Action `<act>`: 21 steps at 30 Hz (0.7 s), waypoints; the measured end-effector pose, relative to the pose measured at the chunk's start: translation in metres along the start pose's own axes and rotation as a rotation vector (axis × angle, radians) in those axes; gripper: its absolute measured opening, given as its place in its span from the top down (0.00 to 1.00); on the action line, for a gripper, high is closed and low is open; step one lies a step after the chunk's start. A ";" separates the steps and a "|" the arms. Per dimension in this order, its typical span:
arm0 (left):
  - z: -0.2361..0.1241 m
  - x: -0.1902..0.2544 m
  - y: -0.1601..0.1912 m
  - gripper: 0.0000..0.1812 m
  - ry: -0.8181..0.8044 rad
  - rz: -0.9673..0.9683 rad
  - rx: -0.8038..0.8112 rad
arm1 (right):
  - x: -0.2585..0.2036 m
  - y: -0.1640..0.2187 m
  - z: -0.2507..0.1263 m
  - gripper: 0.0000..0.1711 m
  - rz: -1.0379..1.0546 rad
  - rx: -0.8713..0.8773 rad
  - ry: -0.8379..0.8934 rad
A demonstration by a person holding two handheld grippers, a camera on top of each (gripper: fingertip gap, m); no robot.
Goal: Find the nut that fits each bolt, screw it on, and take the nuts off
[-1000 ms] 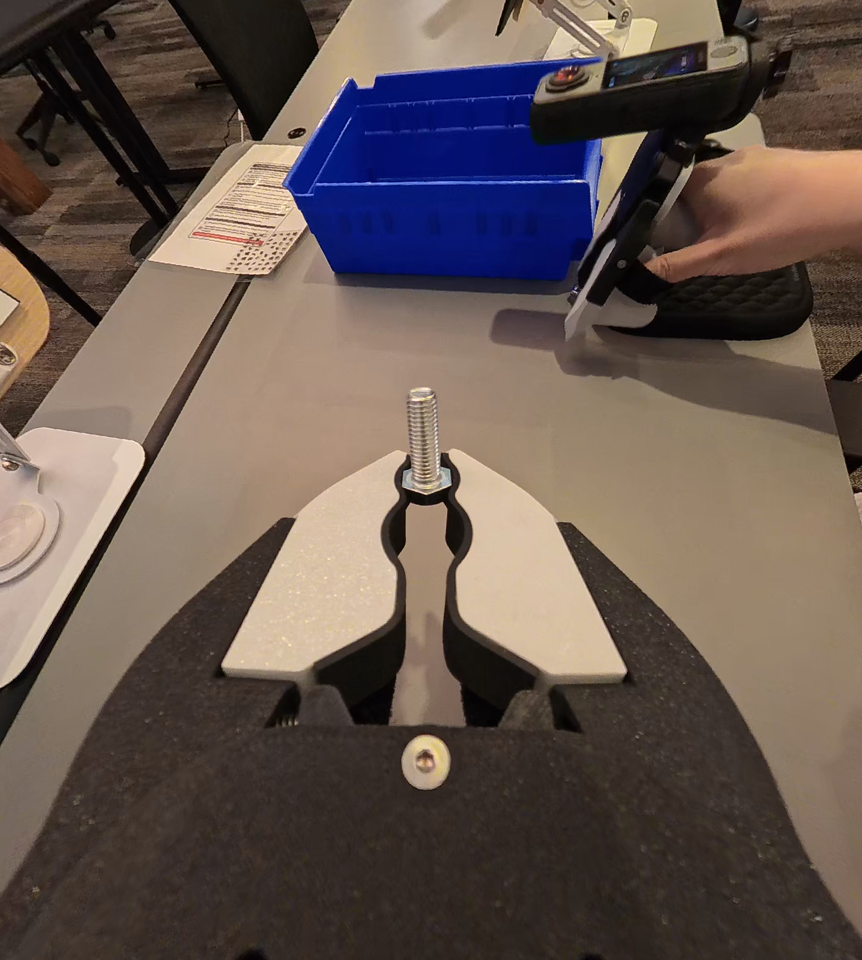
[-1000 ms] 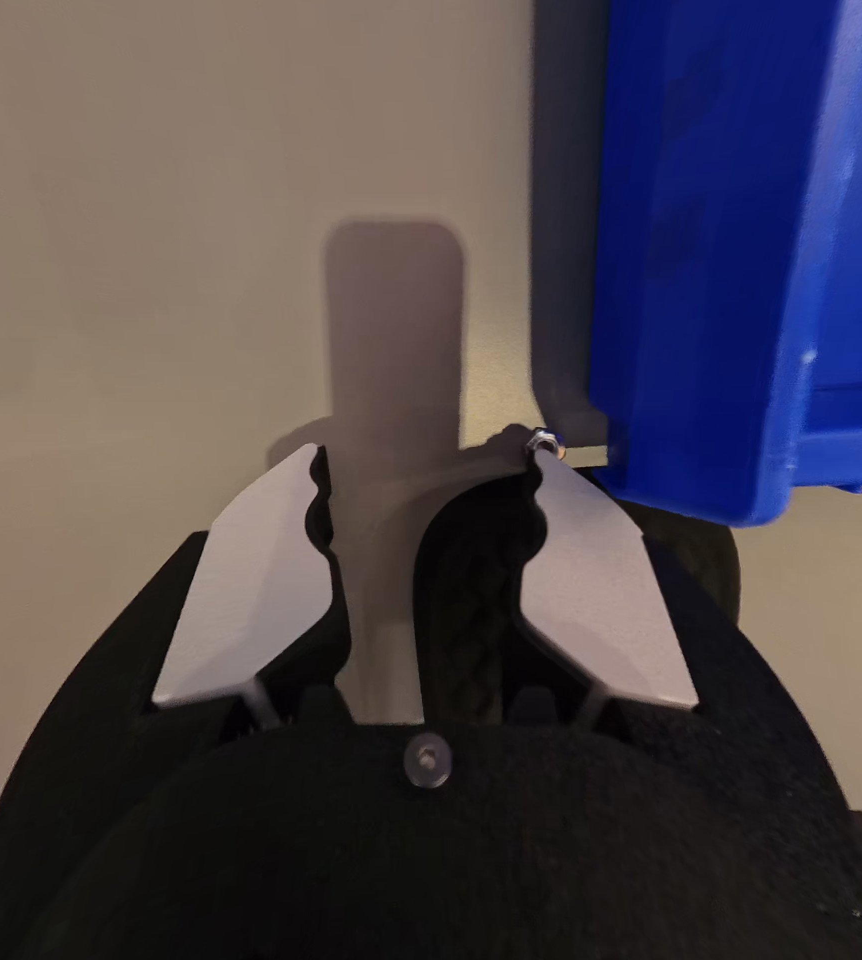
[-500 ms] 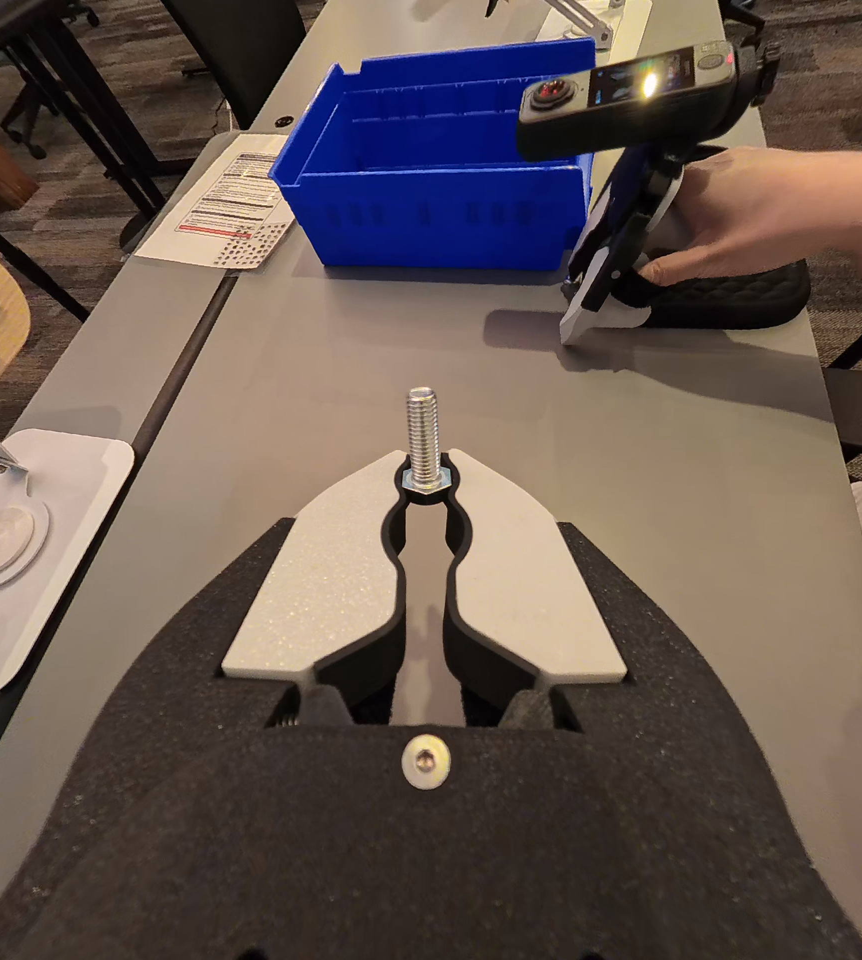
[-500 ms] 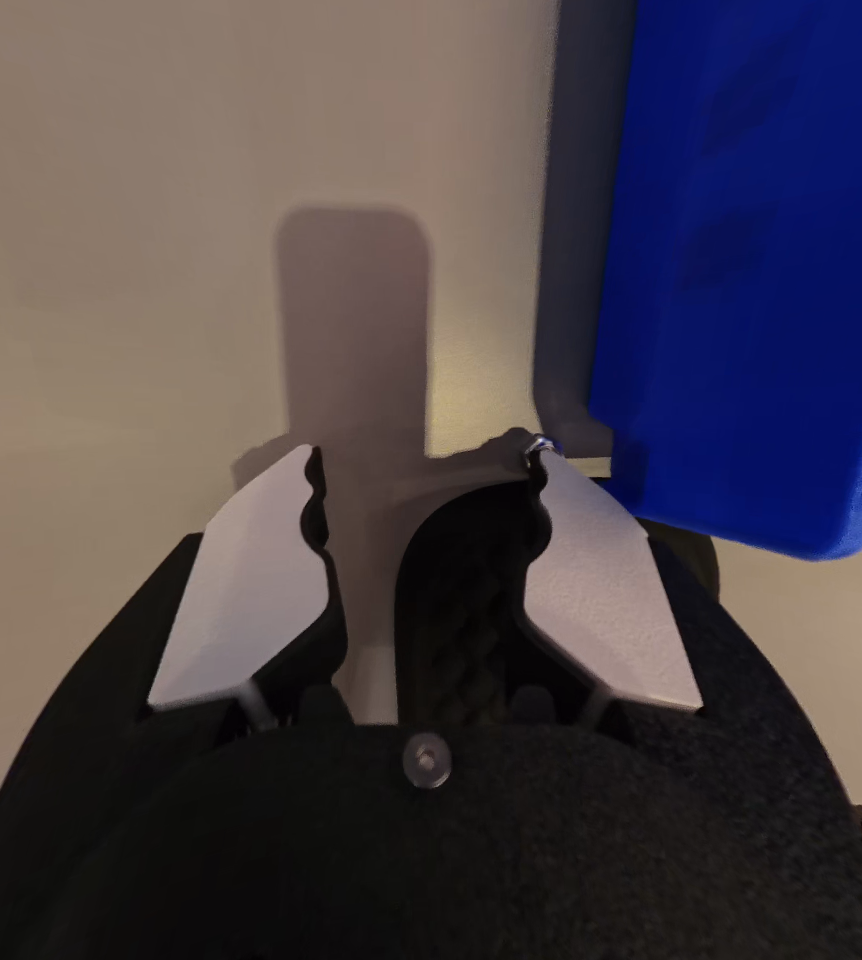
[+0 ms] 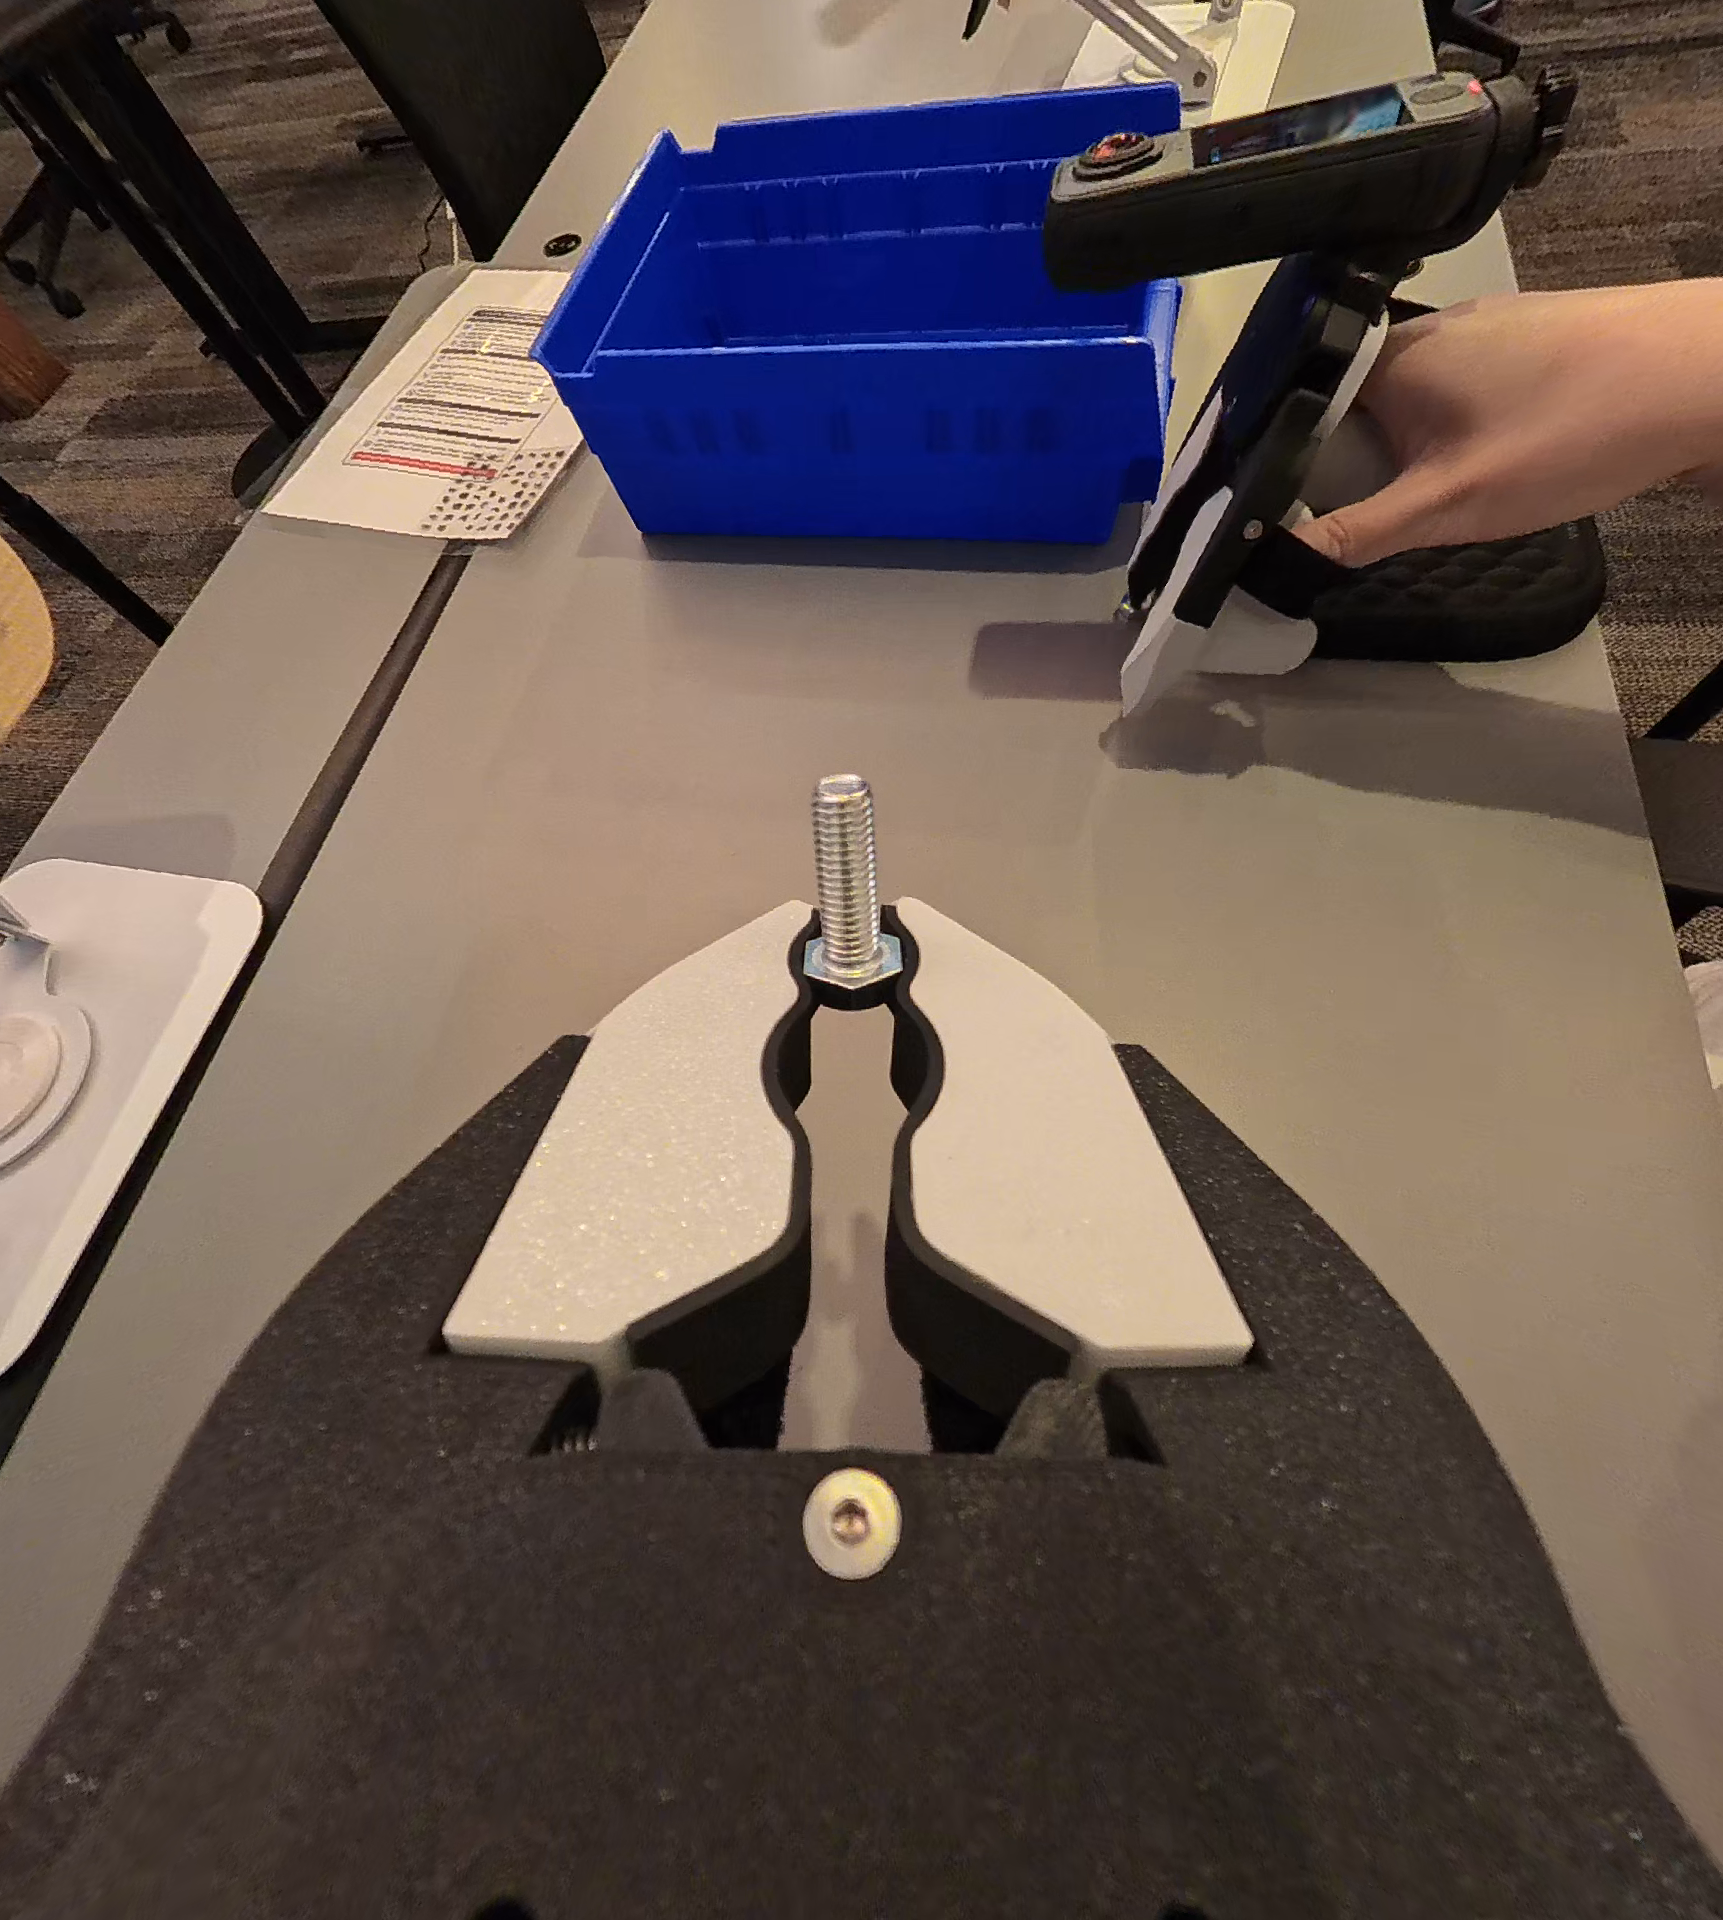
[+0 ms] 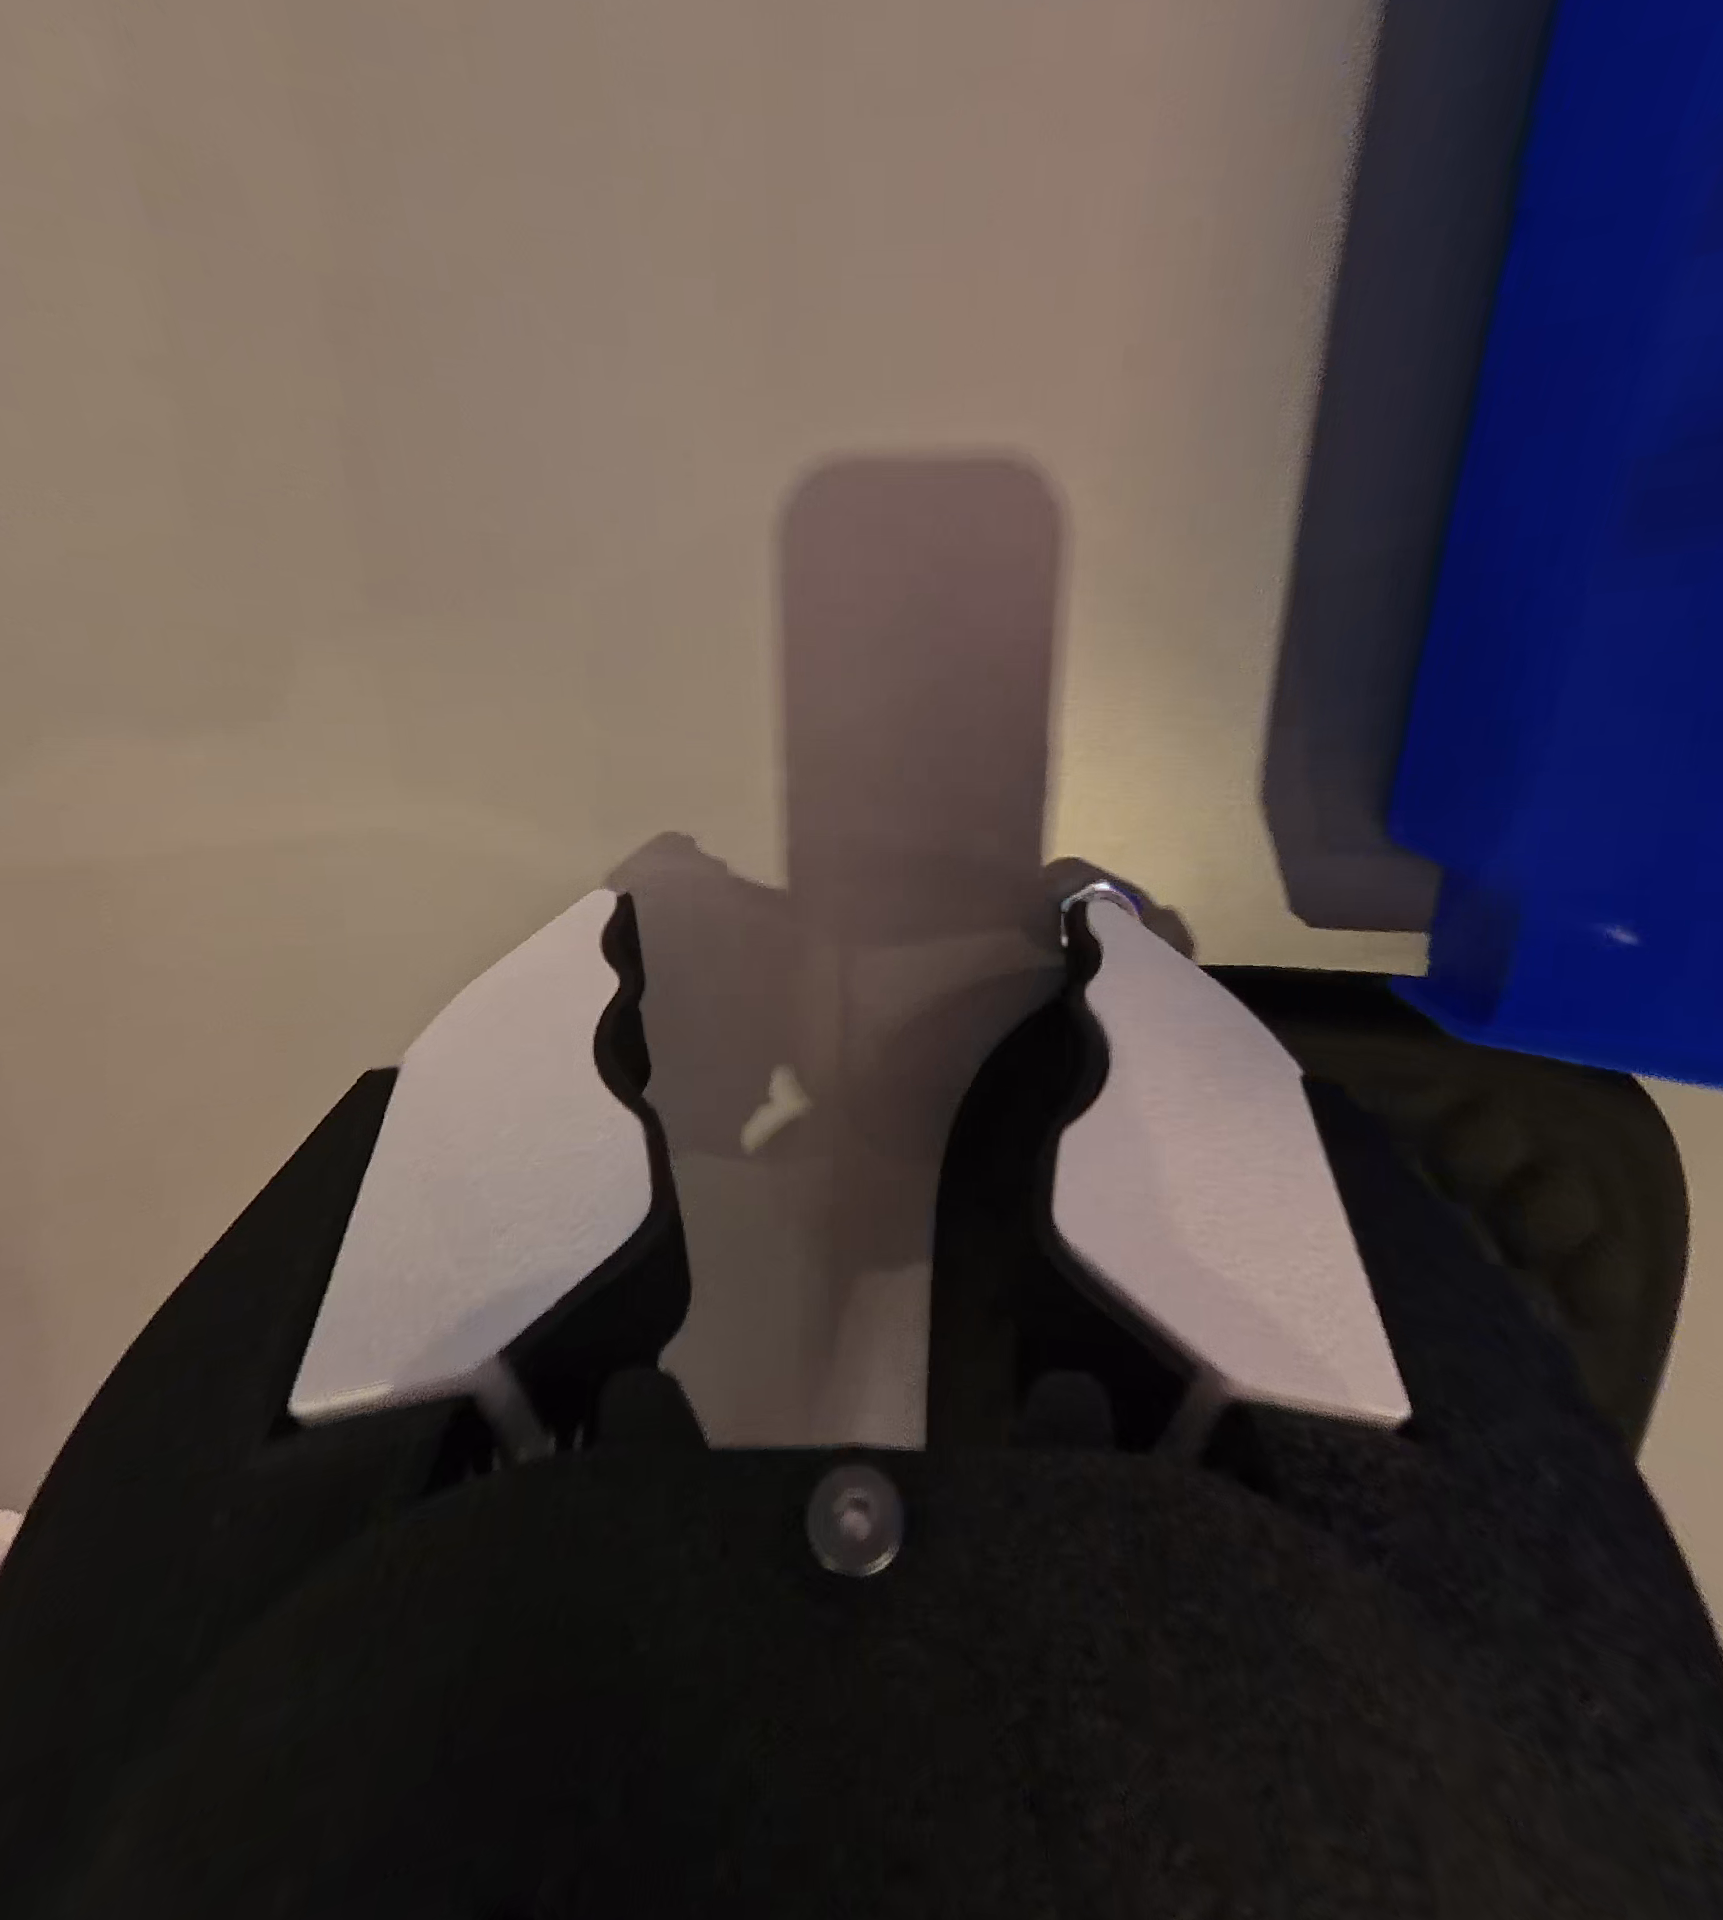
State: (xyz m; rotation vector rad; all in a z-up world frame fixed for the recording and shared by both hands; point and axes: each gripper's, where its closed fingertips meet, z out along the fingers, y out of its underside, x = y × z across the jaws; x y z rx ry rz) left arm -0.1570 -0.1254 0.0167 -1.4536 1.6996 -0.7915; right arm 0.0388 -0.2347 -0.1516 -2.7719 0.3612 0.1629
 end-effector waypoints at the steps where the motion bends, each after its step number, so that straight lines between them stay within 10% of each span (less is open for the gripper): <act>1: 0.000 0.000 0.001 0.95 0.000 0.001 -0.003 | -0.004 0.000 0.000 0.55 -0.003 0.000 -0.017; 11: 0.003 0.001 0.003 0.95 0.003 -0.001 -0.013 | -0.060 -0.008 0.006 0.55 -0.079 -0.021 -0.176; 21: 0.003 -0.001 0.003 0.95 0.003 -0.008 -0.013 | -0.032 -0.017 -0.003 0.66 -0.185 -0.035 0.071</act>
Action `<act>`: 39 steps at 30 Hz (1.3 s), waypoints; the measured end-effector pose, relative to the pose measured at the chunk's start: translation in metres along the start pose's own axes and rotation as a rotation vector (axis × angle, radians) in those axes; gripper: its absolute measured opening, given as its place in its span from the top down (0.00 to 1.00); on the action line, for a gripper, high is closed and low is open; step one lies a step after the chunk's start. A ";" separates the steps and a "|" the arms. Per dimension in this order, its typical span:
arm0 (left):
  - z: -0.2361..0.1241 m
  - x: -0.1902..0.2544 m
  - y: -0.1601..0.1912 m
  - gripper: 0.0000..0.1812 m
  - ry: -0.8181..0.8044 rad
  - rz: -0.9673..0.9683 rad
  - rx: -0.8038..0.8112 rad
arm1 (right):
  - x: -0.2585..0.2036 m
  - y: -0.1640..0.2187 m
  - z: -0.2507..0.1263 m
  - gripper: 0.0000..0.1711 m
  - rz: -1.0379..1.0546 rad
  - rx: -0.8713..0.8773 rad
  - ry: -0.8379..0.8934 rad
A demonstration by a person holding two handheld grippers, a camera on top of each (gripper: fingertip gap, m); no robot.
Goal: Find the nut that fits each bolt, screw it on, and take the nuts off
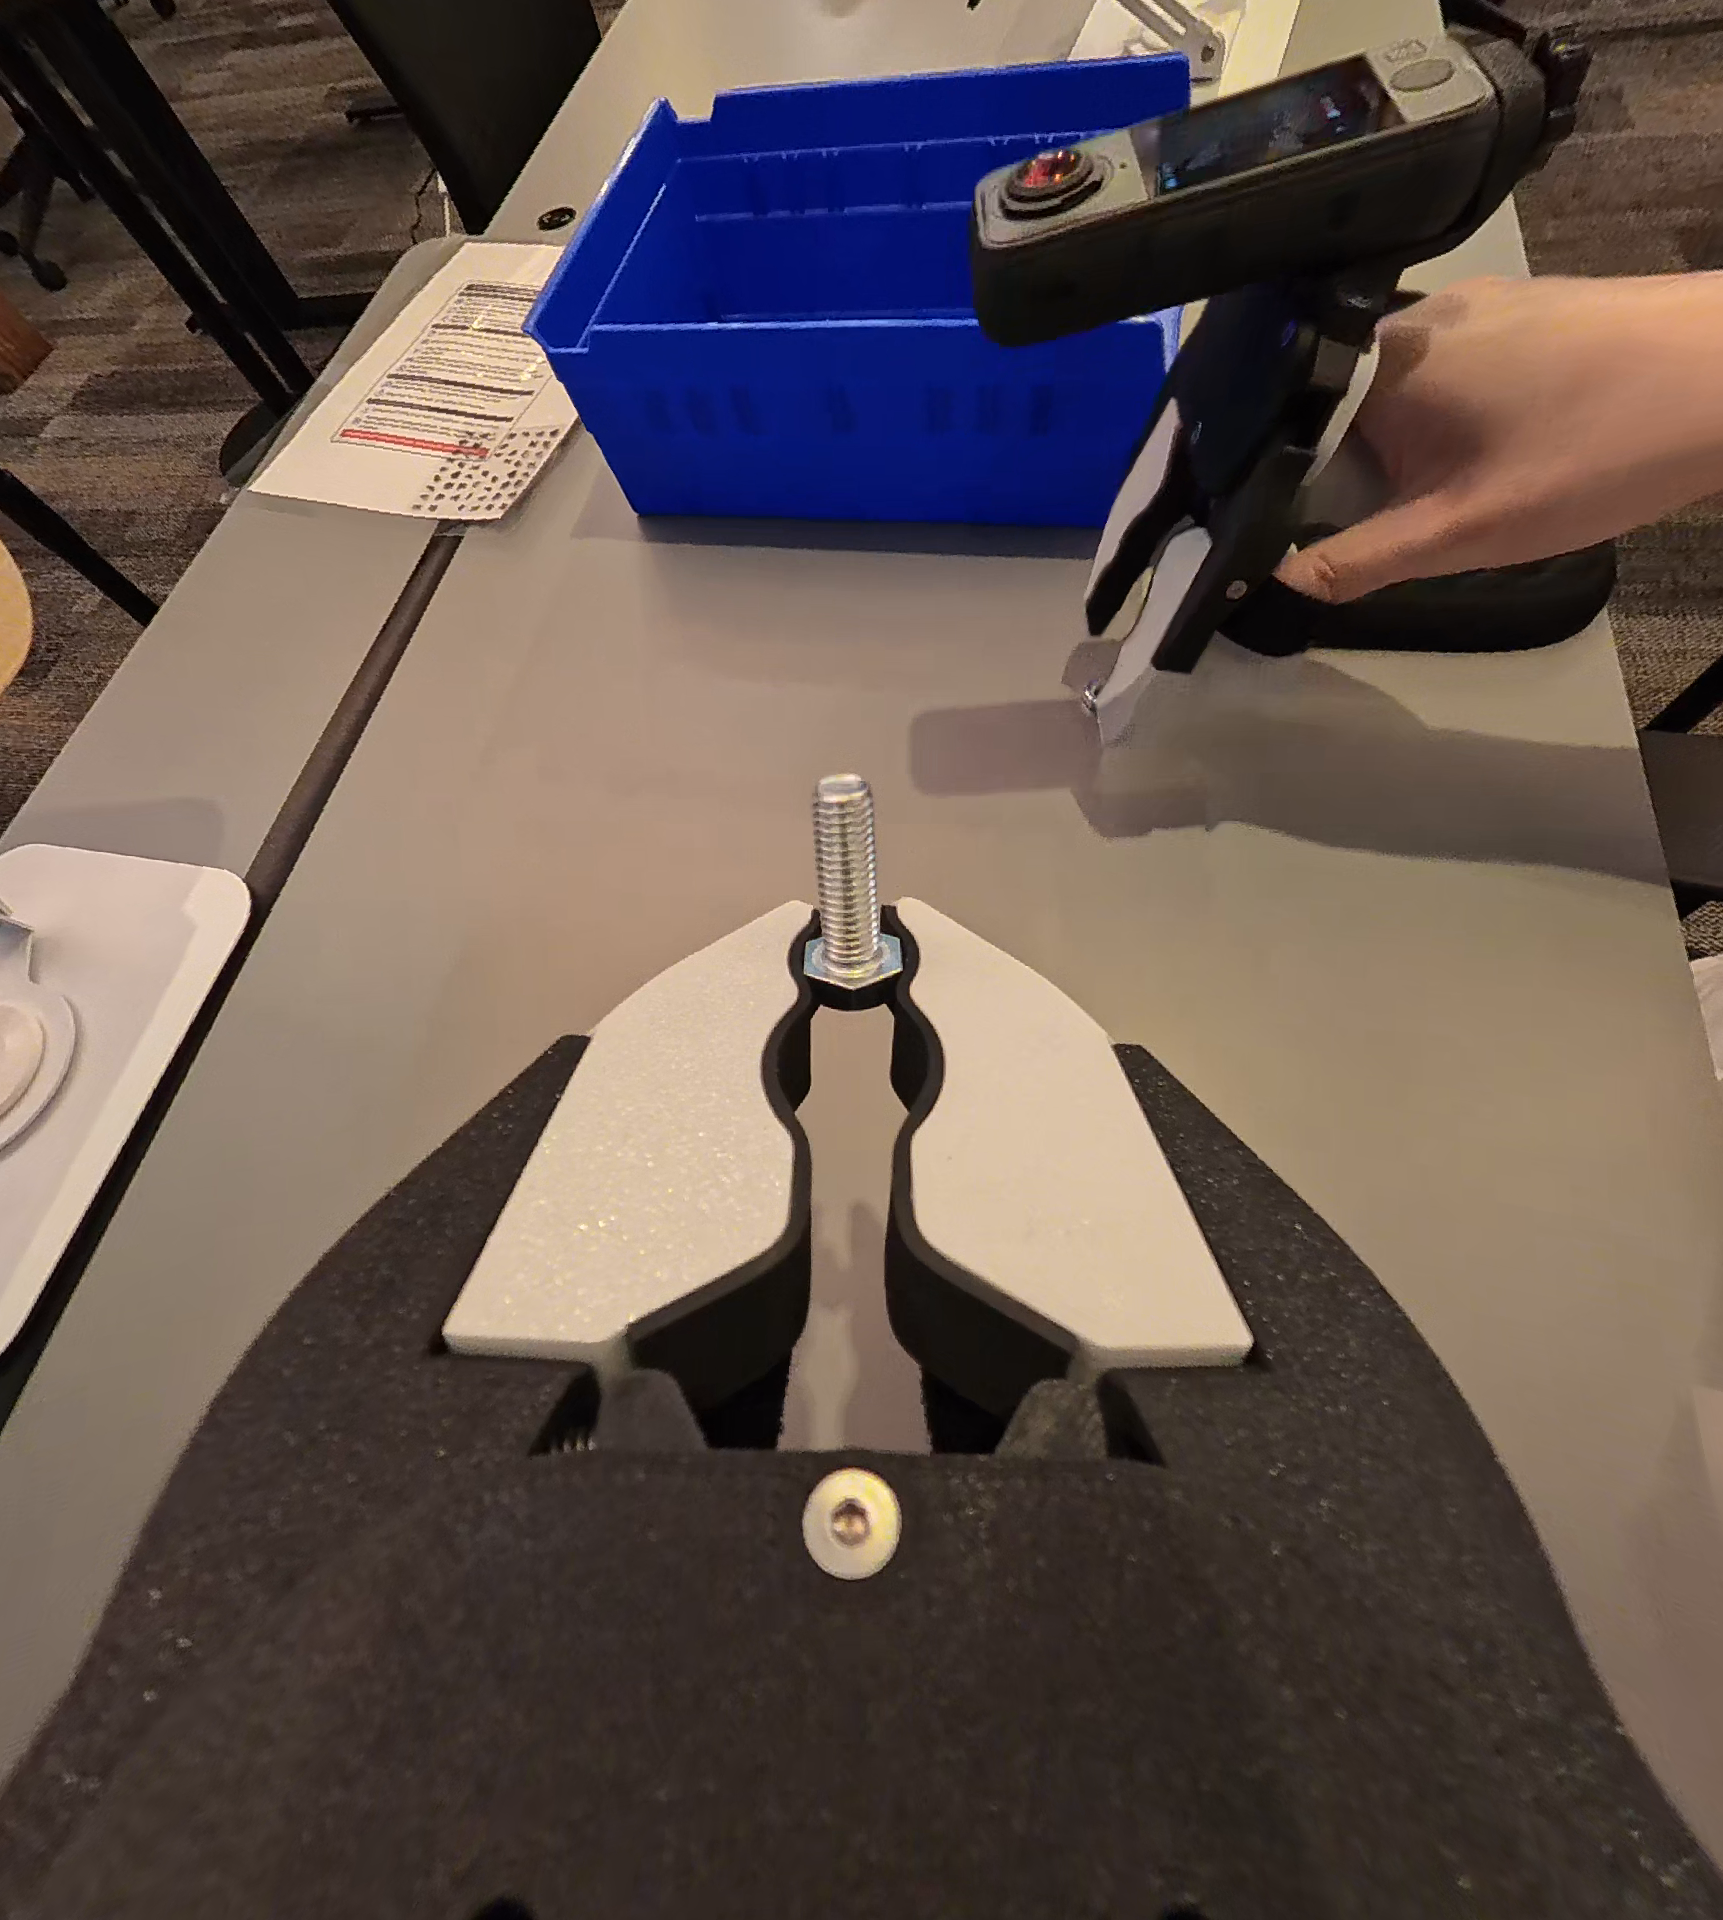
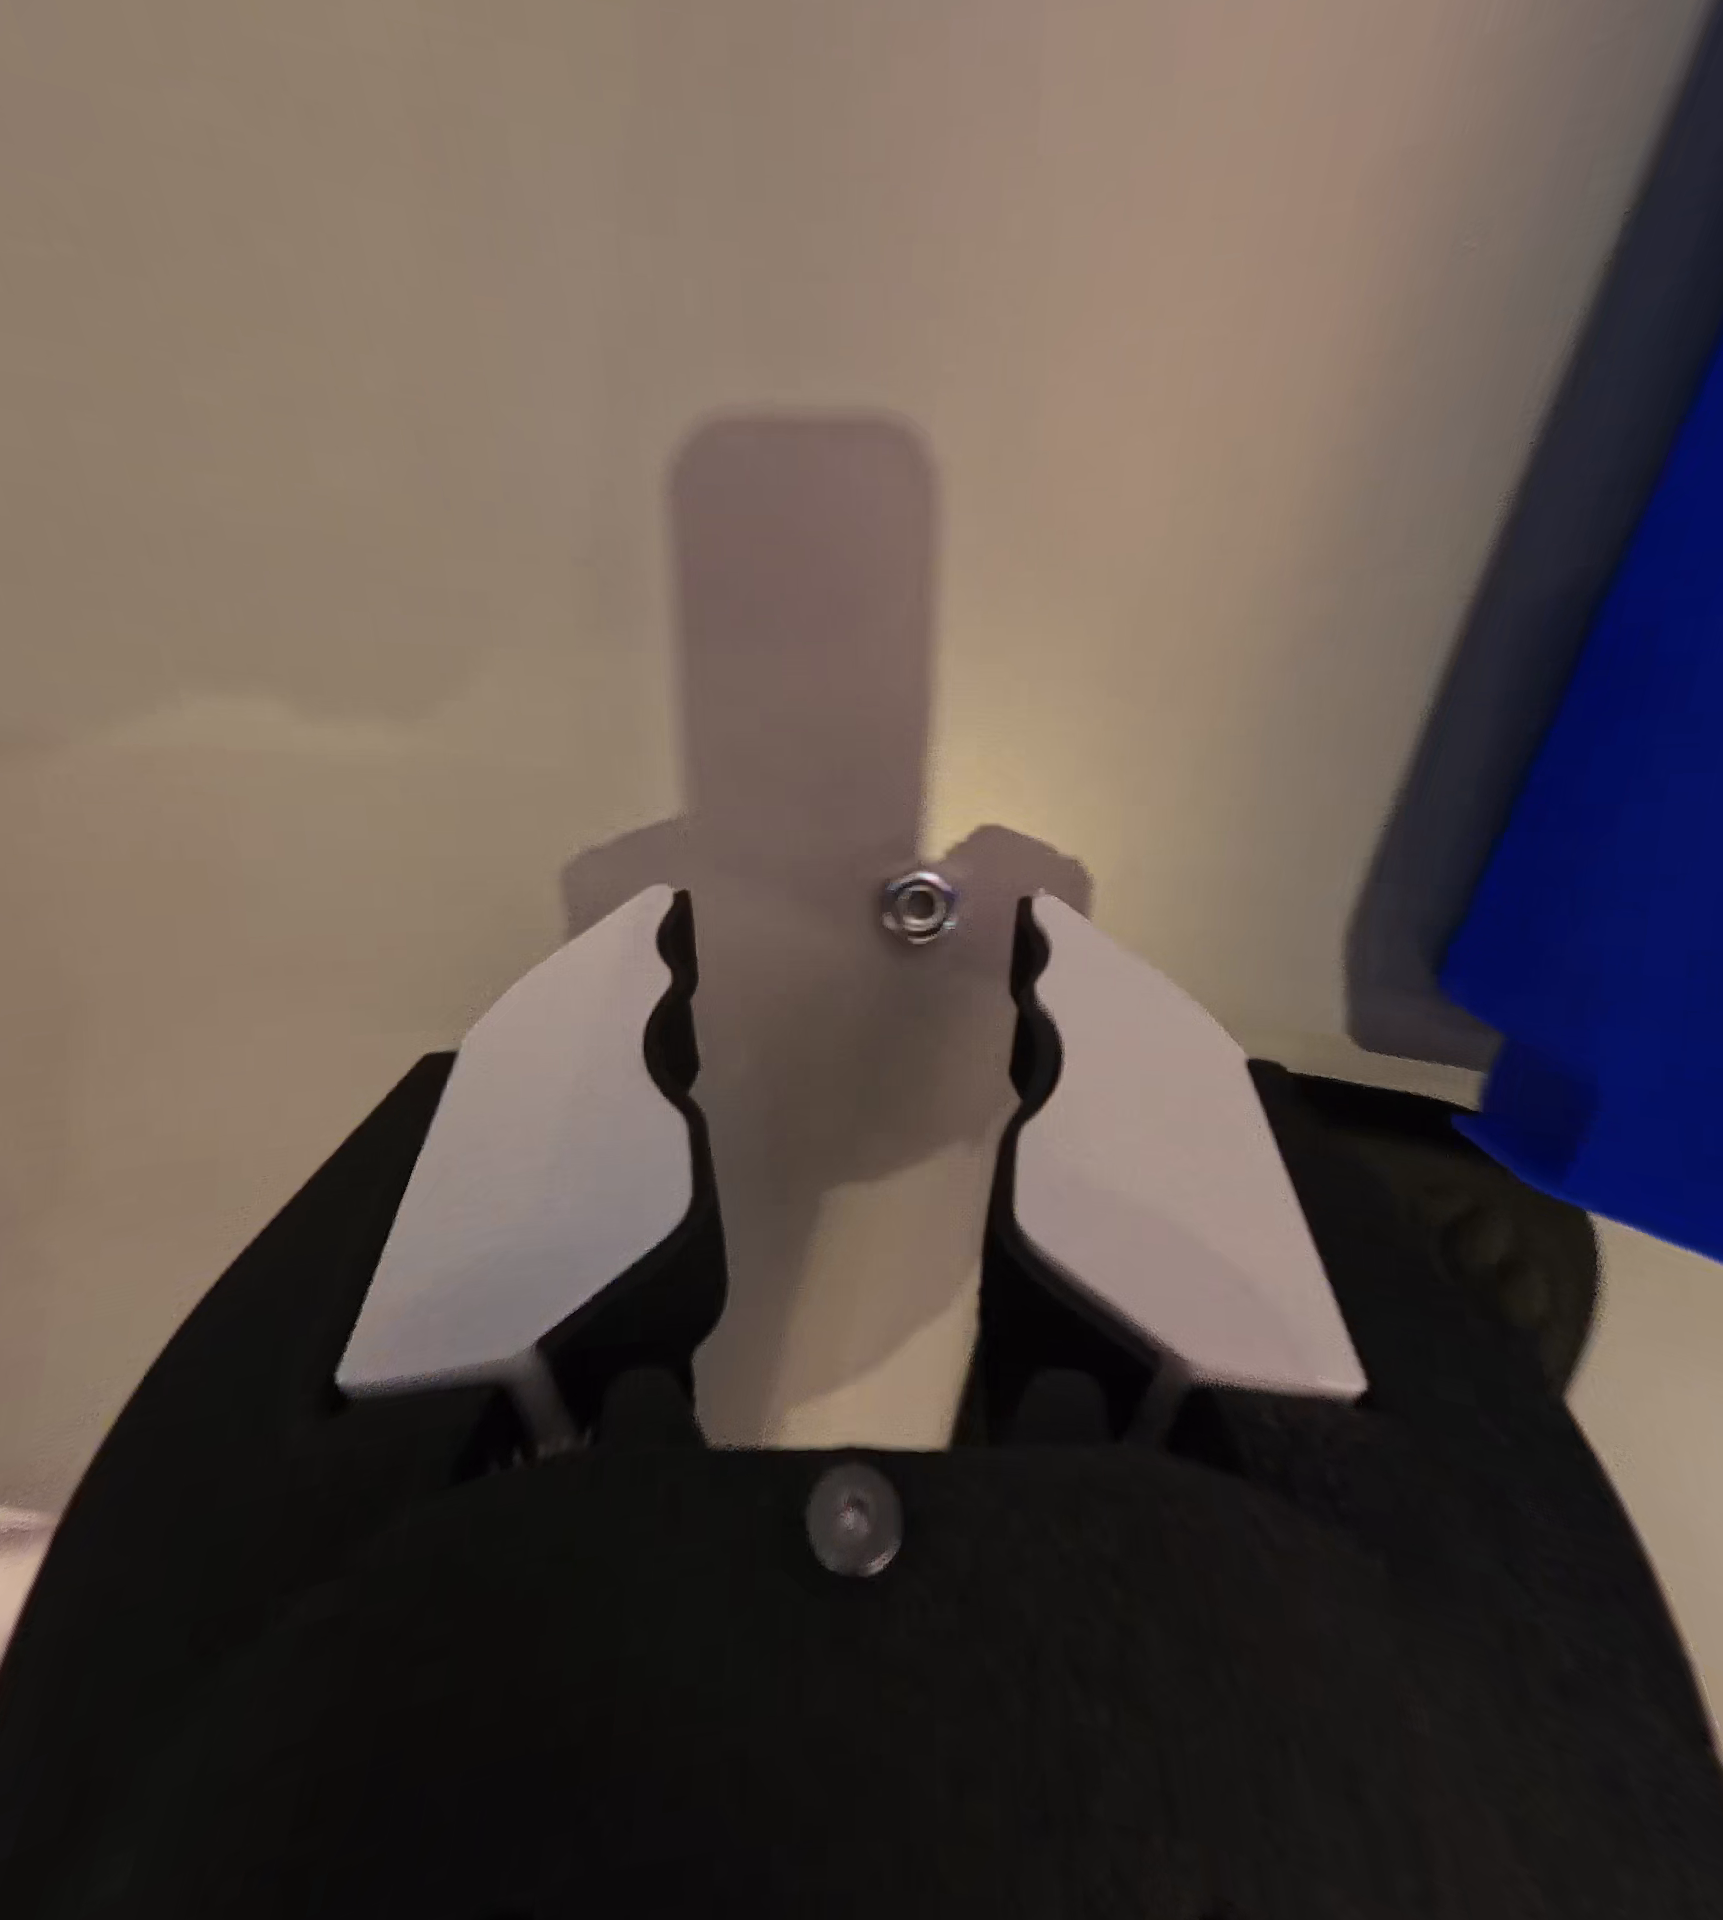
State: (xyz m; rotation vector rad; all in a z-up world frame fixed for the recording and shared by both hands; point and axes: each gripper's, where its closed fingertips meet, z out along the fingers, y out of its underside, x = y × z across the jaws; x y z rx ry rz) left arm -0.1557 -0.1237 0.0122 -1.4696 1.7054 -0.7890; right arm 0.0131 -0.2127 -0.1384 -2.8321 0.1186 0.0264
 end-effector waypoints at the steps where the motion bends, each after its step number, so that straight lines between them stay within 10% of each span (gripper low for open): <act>1: 0.001 0.000 0.001 0.95 0.000 0.000 -0.003 | 0.004 0.000 0.001 0.68 -0.008 -0.005 0.023; 39: 0.003 -0.001 0.003 0.95 -0.002 -0.006 -0.012 | 0.014 0.010 0.019 0.92 -0.014 -0.061 0.028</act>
